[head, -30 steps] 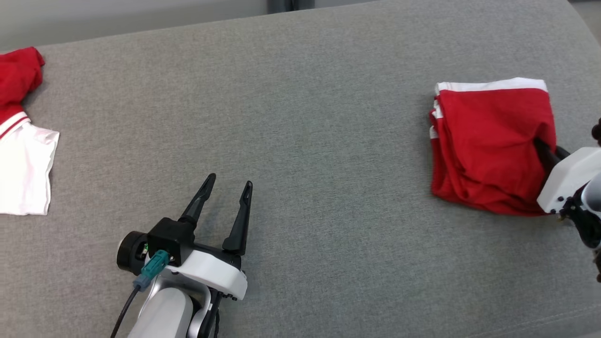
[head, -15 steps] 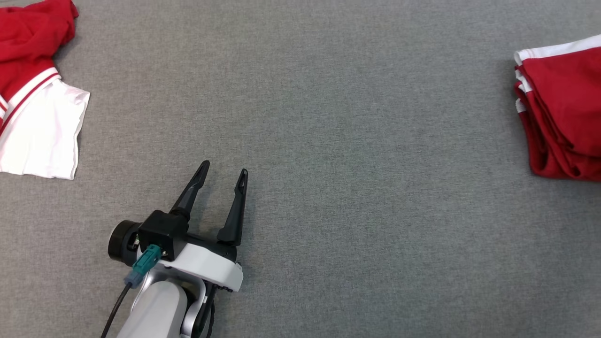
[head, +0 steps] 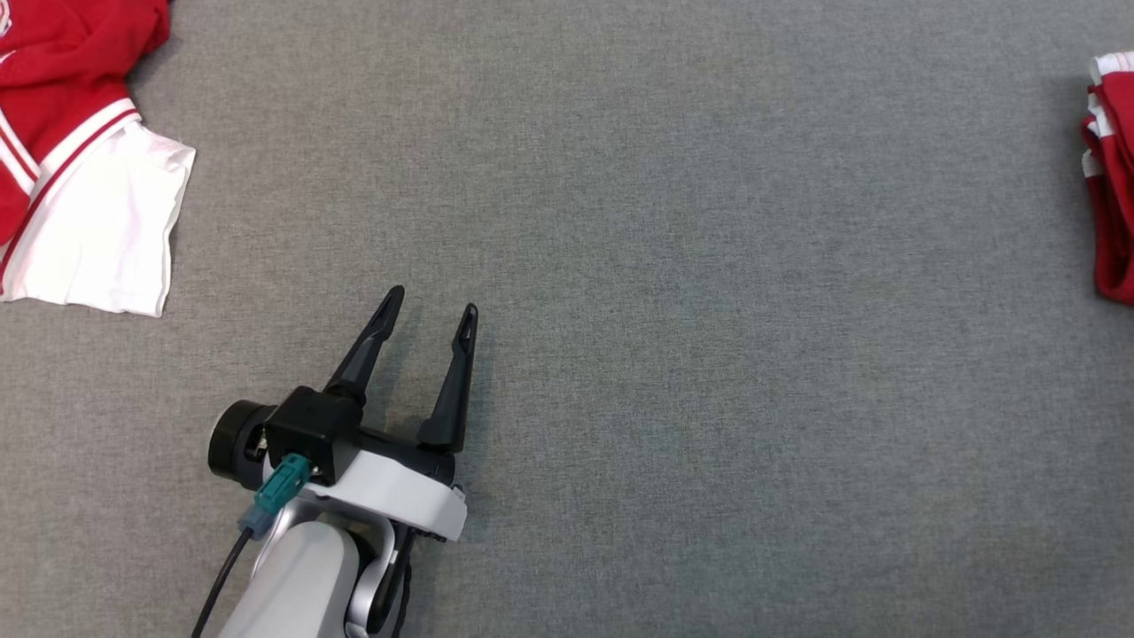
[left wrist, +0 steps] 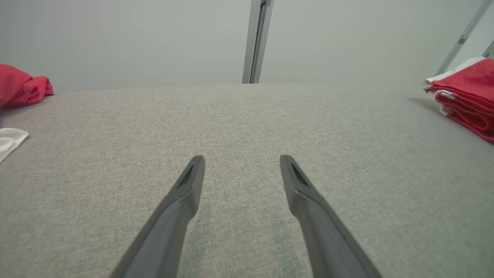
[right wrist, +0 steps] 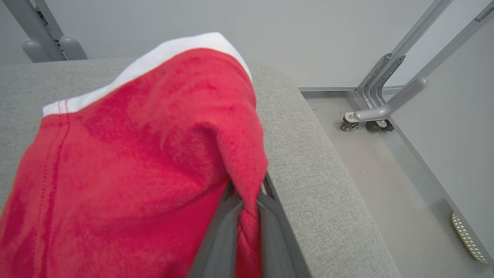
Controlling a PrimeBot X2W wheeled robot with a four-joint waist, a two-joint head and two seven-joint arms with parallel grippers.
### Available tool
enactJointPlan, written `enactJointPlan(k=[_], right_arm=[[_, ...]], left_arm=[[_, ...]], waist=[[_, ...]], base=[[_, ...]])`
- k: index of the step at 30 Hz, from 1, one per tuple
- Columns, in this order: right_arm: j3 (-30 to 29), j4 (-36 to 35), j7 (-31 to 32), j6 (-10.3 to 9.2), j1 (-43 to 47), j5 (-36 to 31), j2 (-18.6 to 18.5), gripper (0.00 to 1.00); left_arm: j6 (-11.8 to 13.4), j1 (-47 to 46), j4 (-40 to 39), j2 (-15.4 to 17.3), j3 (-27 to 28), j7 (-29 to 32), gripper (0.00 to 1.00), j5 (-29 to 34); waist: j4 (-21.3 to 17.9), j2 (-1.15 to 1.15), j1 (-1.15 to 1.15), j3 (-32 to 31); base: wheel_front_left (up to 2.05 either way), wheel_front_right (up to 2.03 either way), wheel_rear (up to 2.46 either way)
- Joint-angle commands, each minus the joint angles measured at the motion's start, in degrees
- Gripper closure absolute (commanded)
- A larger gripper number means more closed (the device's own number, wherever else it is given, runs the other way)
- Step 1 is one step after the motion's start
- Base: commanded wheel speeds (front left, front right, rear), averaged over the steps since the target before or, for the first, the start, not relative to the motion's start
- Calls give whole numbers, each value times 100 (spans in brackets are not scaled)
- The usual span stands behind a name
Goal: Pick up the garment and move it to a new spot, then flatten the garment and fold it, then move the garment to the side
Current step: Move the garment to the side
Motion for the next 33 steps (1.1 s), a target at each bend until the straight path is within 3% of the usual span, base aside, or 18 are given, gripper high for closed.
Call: enactJointPlan(k=[1, 5, 6, 7, 8, 9, 16, 22, 33], right_arm=[[4, 48, -32, 1, -71, -6, -51, 100], [67, 109, -149, 1, -172, -57, -66, 100], [61, 168, -214, 1, -211, -93, -82, 81], [54, 236, -277, 1, -247, -117, -69, 51], [58, 304, -324, 1, -262, -144, -29, 9], [64, 359, -370, 1, -275, -158, 22, 0], [143, 619, -806, 1, -371, -313, 165, 0], [219, 429, -999, 1, -332, -158, 330, 0], [739, -544, -1313, 1, -3, 67, 667, 0]], left_arm=[[26, -69, -17, 35, -2, 2, 0, 7], [39, -83, -20, 52, -32, 20, 0, 3], [45, -82, -22, 52, -41, 20, 0, 5], [48, -80, -24, 53, -50, 26, 0, 5], [43, -77, -22, 58, -57, 31, 0, 4], [45, -73, -19, 63, -59, 36, 0, 1], [95, -11, 15, 61, -97, 30, 0, -24], [94, 56, 102, 30, -131, 10, 0, -86], [38, 18, 487, -27, -52, -120, 0, -285]], waist=[[18, 0, 0, 5], [52, 0, 0, 13], [56, 0, 0, 14], [62, 0, 0, 12], [69, 0, 0, 4], [78, 0, 0, -6], [101, 0, 0, -101], [80, 0, 0, -258], [89, 0, 0, -917]], base=[[0, 0, 0], [0, 0, 0], [0, 0, 0], [0, 0, 0], [0, 0, 0], [0, 0, 0], [0, 0, 0], [0, 0, 0], [0, 0, 0]])
